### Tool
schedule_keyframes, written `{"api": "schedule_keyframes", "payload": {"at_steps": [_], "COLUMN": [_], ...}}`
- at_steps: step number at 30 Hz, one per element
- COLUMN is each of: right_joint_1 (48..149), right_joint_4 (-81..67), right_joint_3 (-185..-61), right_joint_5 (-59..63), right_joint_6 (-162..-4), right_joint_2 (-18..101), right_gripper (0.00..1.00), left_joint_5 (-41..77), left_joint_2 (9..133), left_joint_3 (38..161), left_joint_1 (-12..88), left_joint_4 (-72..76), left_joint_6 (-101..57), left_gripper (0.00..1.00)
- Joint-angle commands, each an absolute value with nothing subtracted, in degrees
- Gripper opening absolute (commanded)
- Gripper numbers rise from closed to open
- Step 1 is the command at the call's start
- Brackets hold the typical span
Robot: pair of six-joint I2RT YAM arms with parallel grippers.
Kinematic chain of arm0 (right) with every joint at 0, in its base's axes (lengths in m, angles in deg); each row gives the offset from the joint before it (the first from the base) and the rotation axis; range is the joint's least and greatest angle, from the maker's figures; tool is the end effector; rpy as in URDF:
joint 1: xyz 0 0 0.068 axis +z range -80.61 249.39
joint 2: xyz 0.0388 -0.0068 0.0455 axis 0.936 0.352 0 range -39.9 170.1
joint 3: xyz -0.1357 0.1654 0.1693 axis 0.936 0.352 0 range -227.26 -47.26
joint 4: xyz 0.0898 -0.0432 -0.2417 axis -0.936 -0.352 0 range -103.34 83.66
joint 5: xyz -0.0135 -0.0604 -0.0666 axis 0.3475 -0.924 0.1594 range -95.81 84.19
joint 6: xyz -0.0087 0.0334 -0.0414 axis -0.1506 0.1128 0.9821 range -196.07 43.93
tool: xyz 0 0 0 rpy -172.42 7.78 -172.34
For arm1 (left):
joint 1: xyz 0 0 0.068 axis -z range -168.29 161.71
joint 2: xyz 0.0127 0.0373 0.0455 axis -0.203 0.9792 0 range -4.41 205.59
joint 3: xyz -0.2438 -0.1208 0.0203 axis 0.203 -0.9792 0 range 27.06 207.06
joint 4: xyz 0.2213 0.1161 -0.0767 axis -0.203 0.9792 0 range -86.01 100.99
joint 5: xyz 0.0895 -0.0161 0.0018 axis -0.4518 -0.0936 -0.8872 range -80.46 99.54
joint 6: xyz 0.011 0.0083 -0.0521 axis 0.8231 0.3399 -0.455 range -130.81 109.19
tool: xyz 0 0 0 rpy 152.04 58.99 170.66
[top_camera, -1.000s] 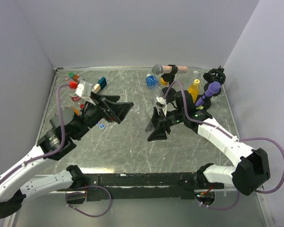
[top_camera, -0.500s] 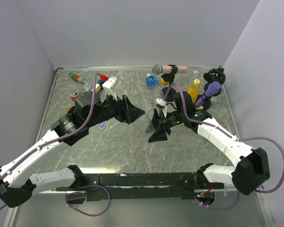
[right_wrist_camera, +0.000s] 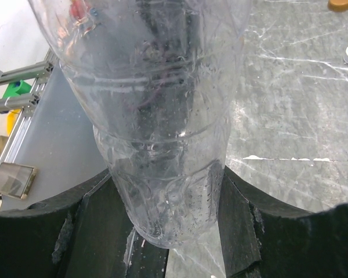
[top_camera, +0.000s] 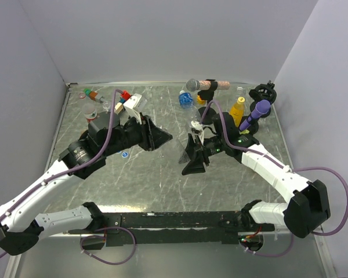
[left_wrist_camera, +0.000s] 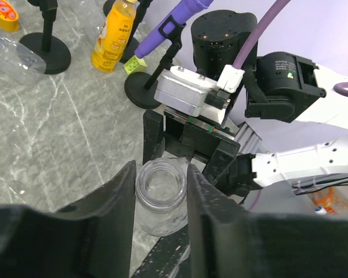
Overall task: Unscrew the bottle caps
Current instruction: Pass from the right arm to the left, then place the bottle without the bottle cap at the corner of the board.
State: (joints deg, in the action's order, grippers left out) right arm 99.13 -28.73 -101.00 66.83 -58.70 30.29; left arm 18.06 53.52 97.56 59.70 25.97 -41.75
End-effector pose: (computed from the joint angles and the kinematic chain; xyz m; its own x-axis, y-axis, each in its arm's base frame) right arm 0.1987 0.1527 0.2970 -0.2830 -0.2643 -0.9220 -0.9198 -0.1975 0.3389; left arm 0.1390 -0.1622 0.4313 -0.5219 -0.1802 -0.8338 0.6580 0.5369 -0.5279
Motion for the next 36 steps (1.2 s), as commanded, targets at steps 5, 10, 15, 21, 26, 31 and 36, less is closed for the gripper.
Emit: {"api": "schedule_keyframes", "payload": {"at_steps": [5, 10, 15, 21, 26, 31, 36], "right_joint_1": [99.1, 99.0, 97.8, 92.9, 91.2, 91.0, 91.1], "right_joint_4": [-28.1, -28.3, -28.0, -29.4, -28.6, -29.6, -29.4], "right_joint_3": [-103.8, -103.7, -103.2, -103.2, -101.8, -102.2, -101.9], "right_joint_5": [68.0, 65.0, 60.5, 58.2, 59.9, 60.1, 60.2], "right_joint_6": [-56.5, -56.5, -56.2, -54.4, -54.0, -53.2, -53.1], "right_joint_2": [30.3, 30.1, 29.0, 28.0, 27.2, 28.3, 28.1], "right_gripper": [0.32, 0.94, 0.99, 0.99, 0.99, 0.99, 0.99], "left_joint_5": [18.8, 14.7, 7.0, -10.2, -23.0, -24.9, -11.5], "left_joint_2": [52.7, 49.5, 45.7, 40.0, 38.8, 42.0, 45.7], "left_joint_3": [100.2, 98.1, 93.7, 87.9, 85.5, 86.4, 83.4], "left_joint_1": [59.3, 59.3, 59.3, 59.3, 58.0, 50.1, 34.4], "left_joint_4": [27.8, 30.5, 35.8, 38.4, 35.9, 31.7, 26.2], "left_joint_6": [-39.2, -37.8, -36.9, -37.0, -33.9, -27.9, -25.1], "left_gripper": [0.01, 0.01, 0.01, 0.01, 0.01, 0.01, 0.01]}}
